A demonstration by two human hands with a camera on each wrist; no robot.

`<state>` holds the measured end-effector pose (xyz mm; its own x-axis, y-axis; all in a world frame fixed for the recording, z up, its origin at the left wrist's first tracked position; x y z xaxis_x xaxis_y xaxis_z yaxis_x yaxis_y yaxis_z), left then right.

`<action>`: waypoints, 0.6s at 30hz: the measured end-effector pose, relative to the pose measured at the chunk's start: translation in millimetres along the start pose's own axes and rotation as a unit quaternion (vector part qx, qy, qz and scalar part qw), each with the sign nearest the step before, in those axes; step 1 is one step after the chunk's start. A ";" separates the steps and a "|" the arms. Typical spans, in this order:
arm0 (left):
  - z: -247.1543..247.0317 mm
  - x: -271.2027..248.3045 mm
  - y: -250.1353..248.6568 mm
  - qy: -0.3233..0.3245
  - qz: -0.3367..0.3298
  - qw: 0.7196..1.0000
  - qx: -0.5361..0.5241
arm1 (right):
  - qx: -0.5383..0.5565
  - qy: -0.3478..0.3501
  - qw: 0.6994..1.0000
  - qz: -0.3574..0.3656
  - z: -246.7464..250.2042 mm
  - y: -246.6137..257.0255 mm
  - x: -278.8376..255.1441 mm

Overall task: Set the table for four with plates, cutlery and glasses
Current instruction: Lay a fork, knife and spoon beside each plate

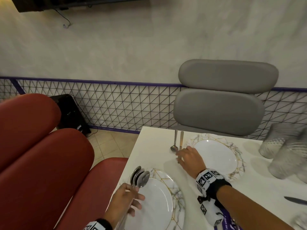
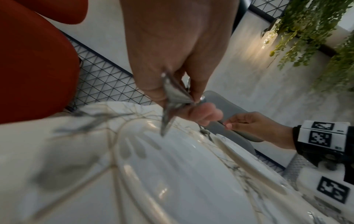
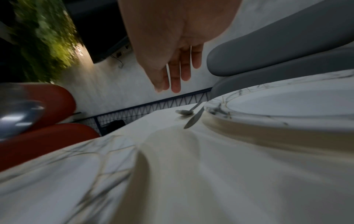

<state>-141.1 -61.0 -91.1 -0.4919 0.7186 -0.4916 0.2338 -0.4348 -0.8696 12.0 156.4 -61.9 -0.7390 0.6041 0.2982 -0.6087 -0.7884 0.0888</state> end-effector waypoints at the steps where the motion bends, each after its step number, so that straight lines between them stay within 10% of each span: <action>1: -9.9 -2.5 -2.1 0.003 -0.003 1.000 -0.010 | 0.022 -0.004 1.000 0.004 6.6 5.2 -12.5; 8: -103.0 -34.3 -17.8 0.031 -0.057 0.998 -0.022 | 0.181 0.094 0.979 0.011 40.6 19.4 -117.0; 18: -270.5 -78.1 -21.3 0.075 -0.141 0.987 -0.021 | 0.410 0.160 0.881 -0.175 90.2 -55.4 -221.8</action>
<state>119.2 38.9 -46.6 -0.4138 0.8813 -0.2285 0.1421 -0.1854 -0.9723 235.6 55.6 -47.3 -0.6702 0.7257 -0.1553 -0.4995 -0.2864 0.8176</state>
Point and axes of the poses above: each hand's wrist, its own x-axis towards the middle knuckle, its own z-axis out of the back of the hand, y = z × x, the point moved 4 cm from there along x, towards the middle knuckle, and after that the axes turned 2 degrees about z, right-handed, at the moved point
